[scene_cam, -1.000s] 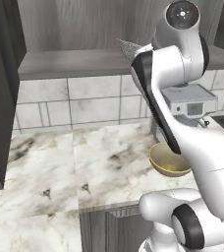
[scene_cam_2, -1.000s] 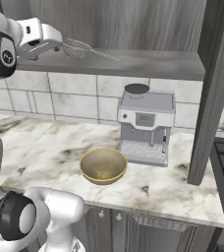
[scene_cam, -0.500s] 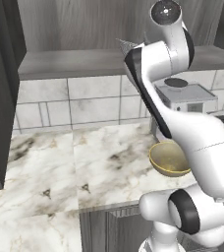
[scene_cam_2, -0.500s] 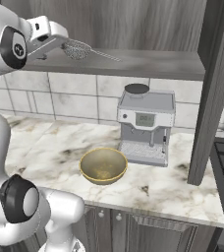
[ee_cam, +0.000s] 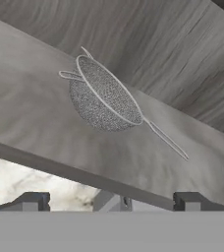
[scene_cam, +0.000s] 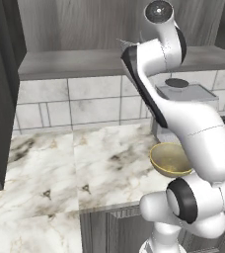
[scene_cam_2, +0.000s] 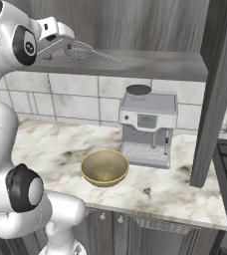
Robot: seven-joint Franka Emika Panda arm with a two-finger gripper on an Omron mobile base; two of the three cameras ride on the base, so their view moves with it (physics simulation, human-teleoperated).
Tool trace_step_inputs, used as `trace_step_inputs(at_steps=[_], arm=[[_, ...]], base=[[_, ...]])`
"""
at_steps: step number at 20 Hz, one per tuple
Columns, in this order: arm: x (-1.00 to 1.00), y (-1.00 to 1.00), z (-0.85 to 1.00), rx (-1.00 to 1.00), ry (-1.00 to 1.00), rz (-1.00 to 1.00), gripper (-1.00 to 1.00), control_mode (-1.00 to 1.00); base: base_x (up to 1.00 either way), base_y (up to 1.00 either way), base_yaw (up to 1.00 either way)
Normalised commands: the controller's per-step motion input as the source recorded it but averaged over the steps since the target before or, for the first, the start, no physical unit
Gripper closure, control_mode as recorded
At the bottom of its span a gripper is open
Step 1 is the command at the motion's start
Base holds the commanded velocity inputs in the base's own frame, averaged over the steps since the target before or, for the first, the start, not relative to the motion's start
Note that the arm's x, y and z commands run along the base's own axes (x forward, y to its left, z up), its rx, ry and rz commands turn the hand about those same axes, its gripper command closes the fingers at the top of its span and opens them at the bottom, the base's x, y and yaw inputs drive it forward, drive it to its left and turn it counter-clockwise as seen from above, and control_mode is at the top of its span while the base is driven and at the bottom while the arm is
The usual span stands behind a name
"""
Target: Open the cabinet and setup a tea strainer by placing it in the bowl upright.
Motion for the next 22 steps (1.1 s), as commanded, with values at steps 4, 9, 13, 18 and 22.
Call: trace_step_inputs(at_steps=[4, 9, 13, 18, 22], arm=[[0.47, 0.04, -0.03, 0.0, 0.0, 0.05, -1.0, -1.0], [0.47, 0.08, -0.05, 0.0, 0.0, 0.06, -1.0, -1.0], [0.49, 0.06, -0.04, 0.0, 0.0, 0.06, -1.0, -1.0], [0.44, 0.0, -0.06, 0.0, 0.04, 0.05, -1.0, -1.0], [0.42, 0.0, -0.09, 0.0, 0.06, 0.05, -1.0, -1.0]], base=[[0.0, 0.0, 0.0], [0.0, 0.0, 0.0], [0.0, 0.0, 0.0], [0.0, 0.0, 0.0], [0.0, 0.0, 0.0]])
